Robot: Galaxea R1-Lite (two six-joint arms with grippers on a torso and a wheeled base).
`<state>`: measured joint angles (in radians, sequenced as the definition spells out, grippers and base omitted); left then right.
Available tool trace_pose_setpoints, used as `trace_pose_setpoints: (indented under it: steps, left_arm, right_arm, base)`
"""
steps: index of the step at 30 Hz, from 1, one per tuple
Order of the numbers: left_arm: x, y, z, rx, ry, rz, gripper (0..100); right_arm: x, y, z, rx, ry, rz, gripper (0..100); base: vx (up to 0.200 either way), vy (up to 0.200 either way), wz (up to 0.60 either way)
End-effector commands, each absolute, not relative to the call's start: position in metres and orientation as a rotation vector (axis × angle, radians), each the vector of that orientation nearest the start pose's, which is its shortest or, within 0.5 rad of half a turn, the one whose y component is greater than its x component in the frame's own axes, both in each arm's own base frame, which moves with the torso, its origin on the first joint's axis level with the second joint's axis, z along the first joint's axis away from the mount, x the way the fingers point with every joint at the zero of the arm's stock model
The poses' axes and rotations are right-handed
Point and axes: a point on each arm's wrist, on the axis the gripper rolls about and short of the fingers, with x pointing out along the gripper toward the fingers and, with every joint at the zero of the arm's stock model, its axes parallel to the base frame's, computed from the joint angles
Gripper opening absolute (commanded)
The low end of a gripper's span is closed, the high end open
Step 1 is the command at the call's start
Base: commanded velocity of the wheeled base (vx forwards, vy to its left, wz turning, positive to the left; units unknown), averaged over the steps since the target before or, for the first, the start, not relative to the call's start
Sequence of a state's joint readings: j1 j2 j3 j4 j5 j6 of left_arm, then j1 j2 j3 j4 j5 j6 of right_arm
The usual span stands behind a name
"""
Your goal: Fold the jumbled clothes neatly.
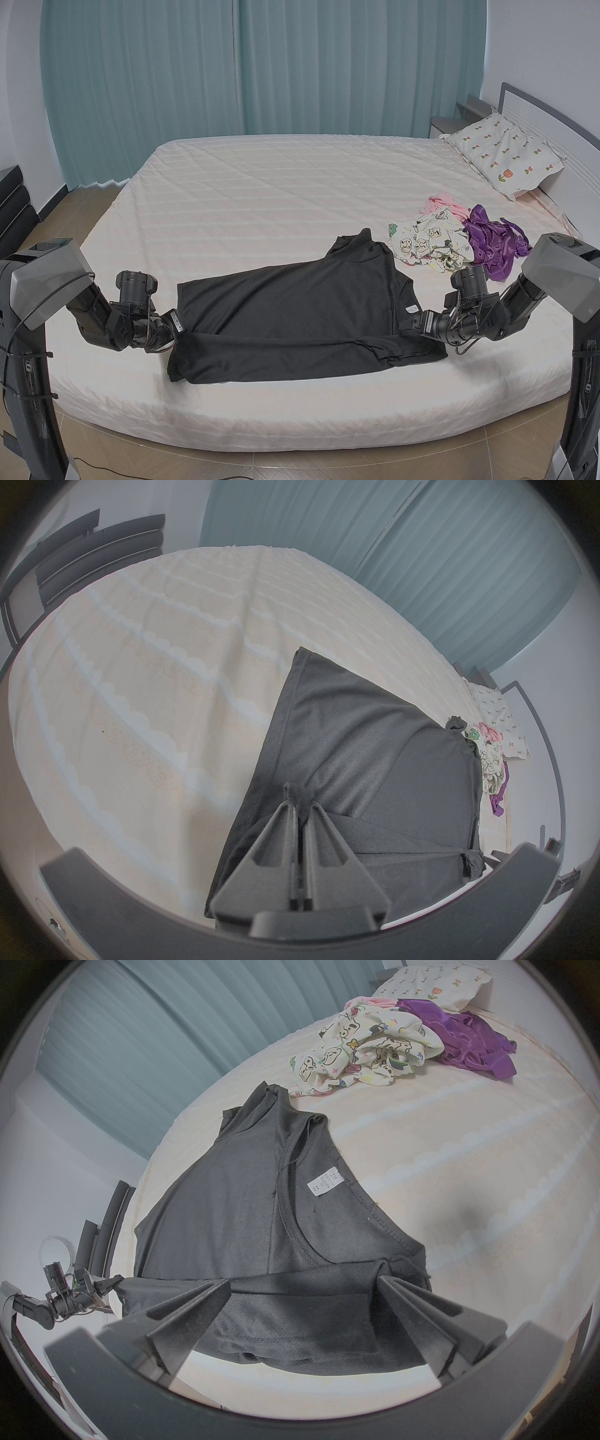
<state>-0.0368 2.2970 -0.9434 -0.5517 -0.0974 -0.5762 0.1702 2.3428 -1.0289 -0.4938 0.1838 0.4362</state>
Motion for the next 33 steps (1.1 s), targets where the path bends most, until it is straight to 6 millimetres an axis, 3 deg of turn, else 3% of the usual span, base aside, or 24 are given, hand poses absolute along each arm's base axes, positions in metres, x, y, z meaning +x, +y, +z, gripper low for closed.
trace_pose_setpoints:
  steps: [1, 23, 31, 32, 33]
  left_arm:
    - [0.381, -0.016, -0.001, -0.569, 0.811, 0.107, 0]
    - [0.379, -0.016, -0.002, -0.568, 0.818, 0.109, 0]
    - [0.379, -0.016, -0.003, -0.569, 0.819, 0.108, 0]
    - [0.379, -0.016, -0.003, -0.569, 0.819, 0.108, 0]
    - [0.379, -0.016, -0.003, -0.569, 0.819, 0.108, 0]
  right_arm:
    - [0.393, 0.069, -0.014, 0.414, 0.887, 0.141, 100]
    - [0.404, 0.059, -0.024, 0.417, 0.873, 0.115, 100]
    - [0.403, 0.060, -0.037, 0.413, 0.903, 0.109, 100]
    - [0.403, 0.061, -0.038, 0.412, 0.906, 0.110, 0]
    - [0.403, 0.061, -0.038, 0.413, 0.905, 0.111, 0]
  base:
    - [0.000, 0.000, 0.00]
    - [0.000, 0.000, 0.00]
    - [0.000, 0.000, 0.00]
    - [0.000, 0.000, 0.00]
    - [0.000, 0.000, 0.00]
